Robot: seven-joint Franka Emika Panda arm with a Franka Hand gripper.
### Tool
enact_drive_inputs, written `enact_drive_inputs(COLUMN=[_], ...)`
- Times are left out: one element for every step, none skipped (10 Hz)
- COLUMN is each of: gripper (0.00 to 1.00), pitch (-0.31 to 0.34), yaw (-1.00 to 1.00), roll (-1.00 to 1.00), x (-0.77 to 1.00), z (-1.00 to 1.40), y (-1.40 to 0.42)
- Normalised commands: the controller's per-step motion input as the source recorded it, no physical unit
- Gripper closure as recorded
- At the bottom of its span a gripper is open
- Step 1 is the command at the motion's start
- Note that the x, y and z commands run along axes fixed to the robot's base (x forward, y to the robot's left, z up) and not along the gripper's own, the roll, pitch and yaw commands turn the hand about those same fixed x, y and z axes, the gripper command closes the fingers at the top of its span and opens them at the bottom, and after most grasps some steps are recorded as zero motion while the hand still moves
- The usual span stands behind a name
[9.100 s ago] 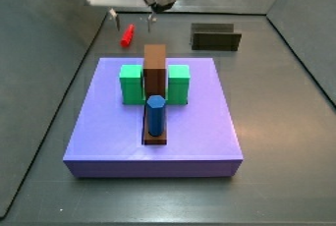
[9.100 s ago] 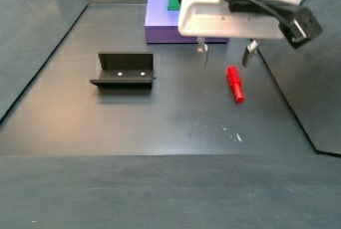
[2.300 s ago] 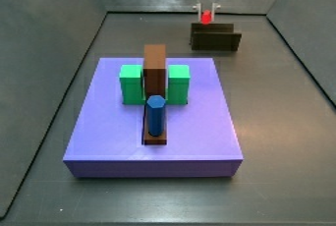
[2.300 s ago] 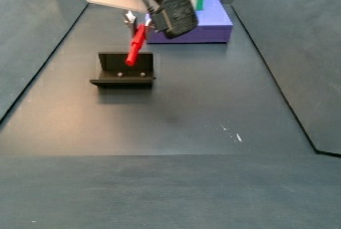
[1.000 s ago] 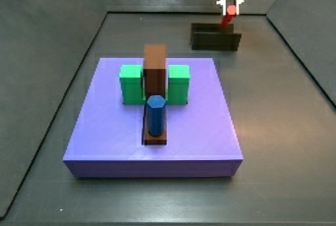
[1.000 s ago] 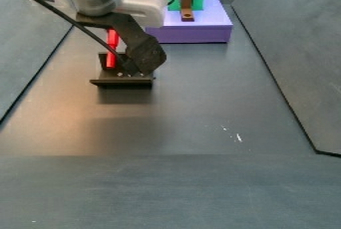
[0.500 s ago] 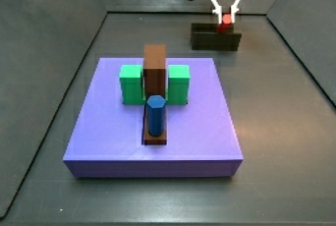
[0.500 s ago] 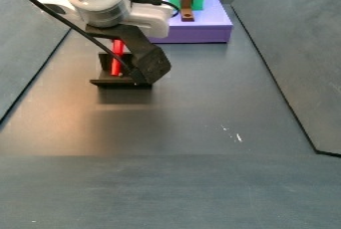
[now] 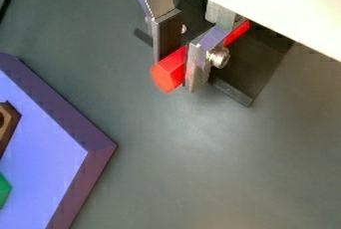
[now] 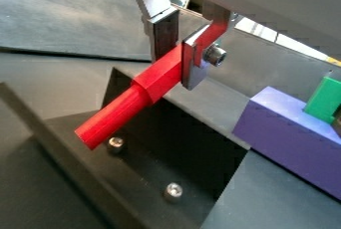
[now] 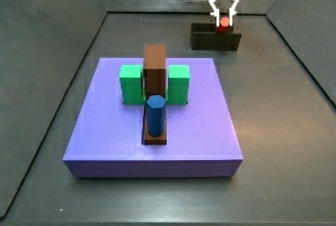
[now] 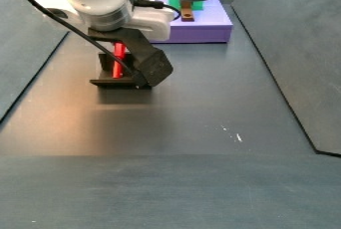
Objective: Pick up the red object. Move up. Place the red object on the fixture. Regrasp the red object. Move to above the board. Insert the red object.
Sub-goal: Place the red object on the fixture.
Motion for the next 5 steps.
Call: enact_drive_inputs(gripper=[1.0,1.0,1.0,1.0,1.0], pitch=[0.0,0.0,0.0,0.0,0.0], yaw=[0.06,0.0,0.0,0.0,0.0], roll=[0.31,0.12,0.0,0.0,0.0], x=[0.0,0.0,0.0,0.0,0.0], z=[-0.16,-0.15,-0.14,-0.09,-0.09], y=[0.11,0.04,0.0,0.0,0.0])
